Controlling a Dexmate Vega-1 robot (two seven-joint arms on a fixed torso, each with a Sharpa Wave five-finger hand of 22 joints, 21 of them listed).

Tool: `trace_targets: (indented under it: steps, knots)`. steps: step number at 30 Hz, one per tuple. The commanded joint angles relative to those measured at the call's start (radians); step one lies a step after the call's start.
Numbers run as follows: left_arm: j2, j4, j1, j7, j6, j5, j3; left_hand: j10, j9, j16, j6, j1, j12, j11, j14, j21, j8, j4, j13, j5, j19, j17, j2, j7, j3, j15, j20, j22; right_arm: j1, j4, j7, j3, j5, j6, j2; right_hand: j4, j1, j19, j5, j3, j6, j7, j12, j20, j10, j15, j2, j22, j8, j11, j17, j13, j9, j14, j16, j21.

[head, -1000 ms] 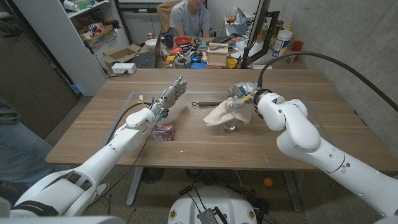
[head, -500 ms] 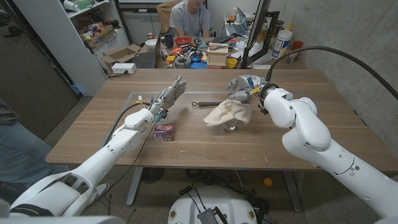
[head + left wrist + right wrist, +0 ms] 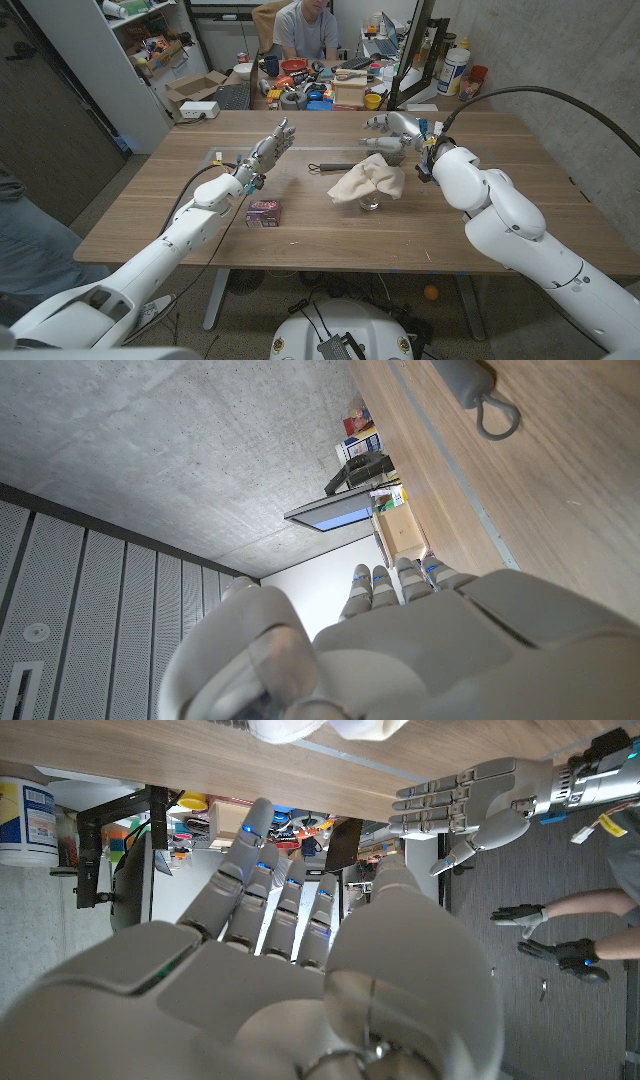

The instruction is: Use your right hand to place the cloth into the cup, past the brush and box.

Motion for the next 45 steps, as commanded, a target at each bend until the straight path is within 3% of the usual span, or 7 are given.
trace_targets:
  steps: [1,10,11,16,23,34,45]
  knots:
    - [0.056,-0.097,0.055,0.032,0.002,0.001,-0.031,0.001,0.002,0.001,-0.001,0.003,0.0,0.003,0.0,0.002,-0.001,0.001,0.005,0.003,-0.007,0.003,0.007,0.005,-0.008,-0.005,0.004,0.005,-0.021,0.113,-0.281,0.033,0.257,0.184,0.033,0.002,-0.01,-0.005,0.005,-0.002,0.01,0.005,0.008,-0.003,0.011,-0.003,-0.001,0.005,0.006,0.004,0.0,-0.004,-0.001,-0.002,0.004,-0.007]
    - [0.088,-0.142,0.096,0.048,-0.015,-0.006,-0.06,-0.001,0.002,0.0,-0.003,0.004,-0.001,0.002,-0.002,0.002,-0.002,0.0,0.005,0.003,-0.008,0.003,0.008,0.004,-0.01,-0.007,0.002,0.005,-0.009,0.196,-0.401,0.016,0.35,0.289,0.051,0.0,-0.014,0.0,0.004,-0.005,0.032,0.011,0.015,-0.003,0.031,-0.003,-0.006,0.003,0.015,0.016,-0.008,-0.013,-0.003,-0.013,0.005,-0.013]
    - [0.093,-0.149,0.101,0.05,-0.019,-0.007,-0.065,-0.001,0.002,0.0,-0.004,0.004,-0.001,0.001,-0.002,0.002,-0.003,0.0,0.005,0.003,-0.008,0.003,0.008,0.004,-0.01,-0.007,0.002,0.005,-0.015,0.219,-0.444,0.016,0.357,0.332,0.066,0.0,-0.016,0.0,0.004,-0.006,0.04,0.014,0.019,-0.003,0.044,-0.02,-0.004,0.003,0.018,0.01,-0.012,-0.019,-0.004,-0.008,0.009,-0.017]
    - [0.105,-0.169,0.111,0.048,-0.029,-0.015,-0.081,0.001,0.002,0.0,-0.006,0.005,0.0,-0.001,-0.002,0.002,-0.004,0.0,0.005,0.003,-0.008,0.003,0.009,0.005,-0.011,-0.007,-0.001,0.005,-0.027,0.275,-0.535,0.018,0.396,0.45,0.093,-0.002,-0.019,0.02,0.004,-0.005,0.068,0.016,0.03,-0.021,0.078,-0.036,0.001,0.002,0.026,0.003,-0.02,-0.03,-0.006,0.017,0.022,-0.019]
    - [0.131,-0.206,0.142,0.056,-0.057,-0.023,-0.116,0.0,0.002,-0.001,-0.008,0.006,-0.001,-0.002,-0.005,0.002,-0.005,0.0,0.005,0.003,-0.008,0.003,0.01,0.006,-0.012,-0.008,-0.008,0.005,-0.028,0.345,-0.549,0.025,0.5,0.595,0.113,0.008,-0.049,-0.014,0.003,-0.013,0.037,0.069,0.019,-0.049,0.065,-0.068,0.009,0.004,0.009,0.018,-0.03,-0.053,-0.01,-0.019,0.014,-0.05]
    - [0.171,-0.242,0.195,0.035,-0.095,-0.041,-0.157,0.002,0.002,-0.001,-0.013,0.008,0.0,-0.003,-0.005,0.002,-0.007,-0.001,0.005,0.003,-0.008,0.003,0.012,0.004,-0.014,-0.011,-0.01,0.005,-0.008,0.389,-0.561,-0.005,0.558,0.657,0.157,0.014,-0.07,-0.039,0.003,-0.017,-0.03,0.081,0.0,-0.042,0.025,-0.056,0.018,0.004,-0.01,0.031,-0.037,-0.073,-0.014,-0.057,0.011,-0.075]
    - [0.212,-0.286,0.24,0.011,-0.126,-0.065,-0.206,0.001,0.002,0.0,-0.016,0.01,-0.001,-0.005,-0.006,0.002,-0.008,-0.001,0.005,0.003,-0.01,0.003,0.013,0.004,-0.016,-0.011,-0.009,0.005,0.005,0.411,-0.613,-0.045,0.559,0.671,0.225,0.018,-0.079,-0.034,0.003,-0.018,-0.037,0.082,0.002,-0.042,0.03,-0.062,0.025,0.005,-0.008,0.031,-0.039,-0.079,-0.015,-0.046,0.019,-0.077]
